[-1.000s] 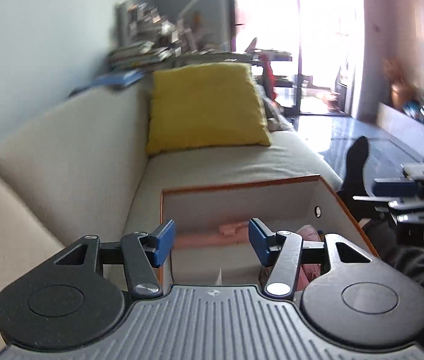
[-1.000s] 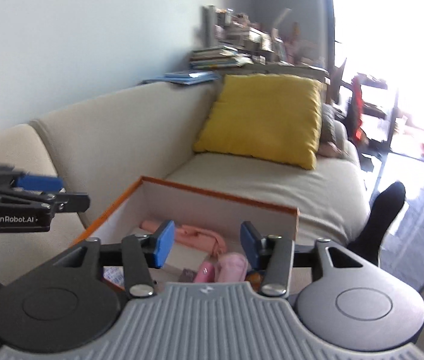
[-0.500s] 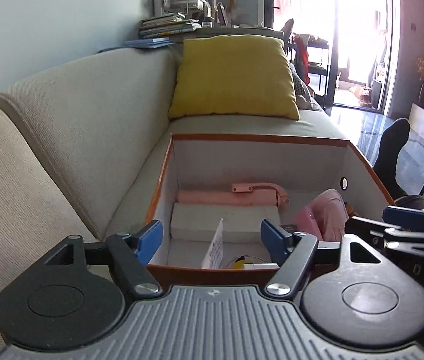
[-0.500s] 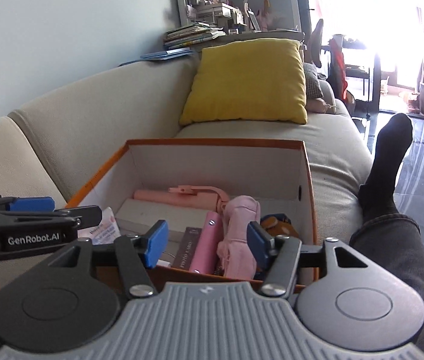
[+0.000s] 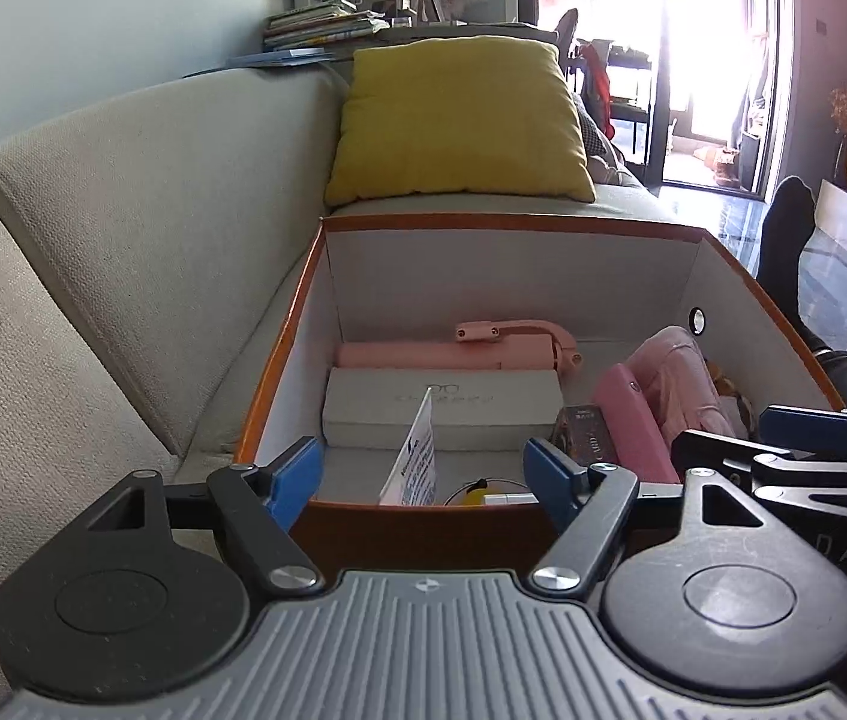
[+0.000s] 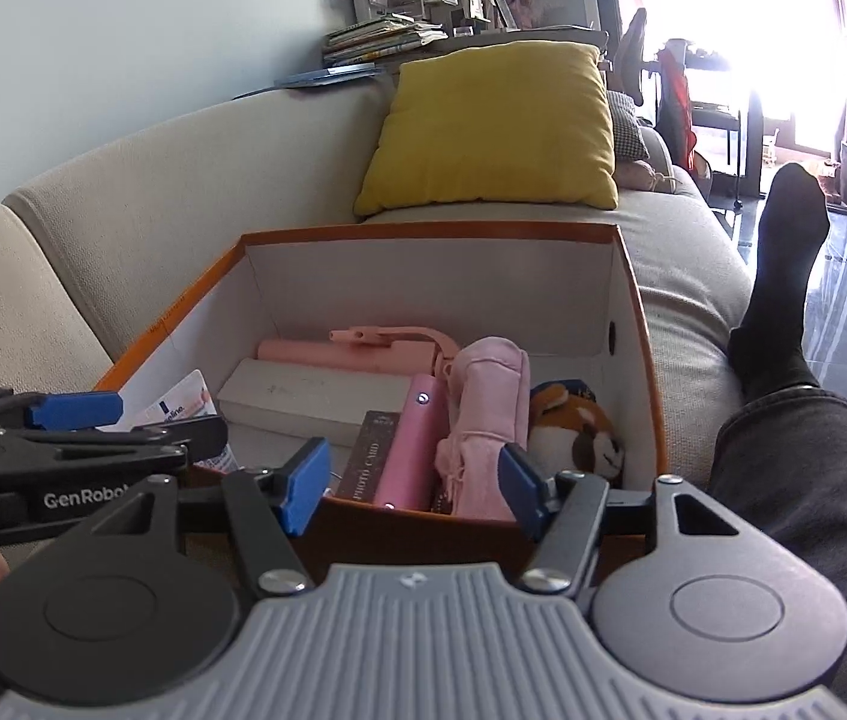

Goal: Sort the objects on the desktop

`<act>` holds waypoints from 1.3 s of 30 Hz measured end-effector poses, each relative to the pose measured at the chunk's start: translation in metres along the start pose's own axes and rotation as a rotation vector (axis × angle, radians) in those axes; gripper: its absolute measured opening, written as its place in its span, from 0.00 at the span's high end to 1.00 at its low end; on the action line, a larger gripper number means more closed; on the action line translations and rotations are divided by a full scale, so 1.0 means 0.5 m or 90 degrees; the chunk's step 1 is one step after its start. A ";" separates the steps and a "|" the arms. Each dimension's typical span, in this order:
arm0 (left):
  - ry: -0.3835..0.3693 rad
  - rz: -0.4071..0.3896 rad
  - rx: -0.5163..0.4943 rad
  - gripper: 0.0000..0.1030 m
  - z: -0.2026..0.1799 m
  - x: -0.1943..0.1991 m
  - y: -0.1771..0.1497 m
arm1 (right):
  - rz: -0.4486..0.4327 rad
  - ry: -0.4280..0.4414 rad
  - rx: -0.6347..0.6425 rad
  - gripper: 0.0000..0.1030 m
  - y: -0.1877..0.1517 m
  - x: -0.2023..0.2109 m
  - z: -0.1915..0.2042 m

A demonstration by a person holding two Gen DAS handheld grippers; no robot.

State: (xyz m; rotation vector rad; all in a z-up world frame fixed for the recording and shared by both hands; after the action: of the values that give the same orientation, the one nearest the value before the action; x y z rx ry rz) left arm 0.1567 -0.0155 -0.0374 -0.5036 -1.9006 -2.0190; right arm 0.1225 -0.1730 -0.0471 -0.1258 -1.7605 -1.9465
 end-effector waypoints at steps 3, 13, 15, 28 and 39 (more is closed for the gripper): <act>-0.002 -0.005 -0.001 0.15 0.002 0.003 -0.003 | -0.001 -0.001 0.001 0.37 -0.002 -0.003 0.000; -0.006 -0.009 -0.001 0.15 0.004 0.008 -0.006 | -0.005 -0.005 0.008 0.36 -0.004 -0.006 0.002; -0.006 -0.009 -0.001 0.15 0.005 0.009 -0.006 | -0.005 -0.004 0.007 0.36 -0.004 -0.006 0.002; -0.006 -0.009 0.000 0.15 0.005 0.009 -0.006 | -0.004 -0.002 0.004 0.36 -0.004 -0.007 0.001; -0.006 -0.008 -0.001 0.15 0.005 0.009 -0.006 | -0.004 -0.002 0.004 0.36 -0.004 -0.007 0.001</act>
State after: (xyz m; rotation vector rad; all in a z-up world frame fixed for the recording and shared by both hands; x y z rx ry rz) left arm 0.1512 -0.0129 -0.0379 -0.5028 -1.9131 -2.0293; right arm 0.1244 -0.1714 -0.0502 -0.1223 -1.7711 -1.9461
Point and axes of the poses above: each gripper's, at about its wrist camera, not at the fingertips, and x roughly against the way its jaws point, z to its left, y to its top, the point moved 3 cm from there along -x, roughly the way its jaws point, and after that the axes turned 10 degrees about -z, right-handed, at the moved point
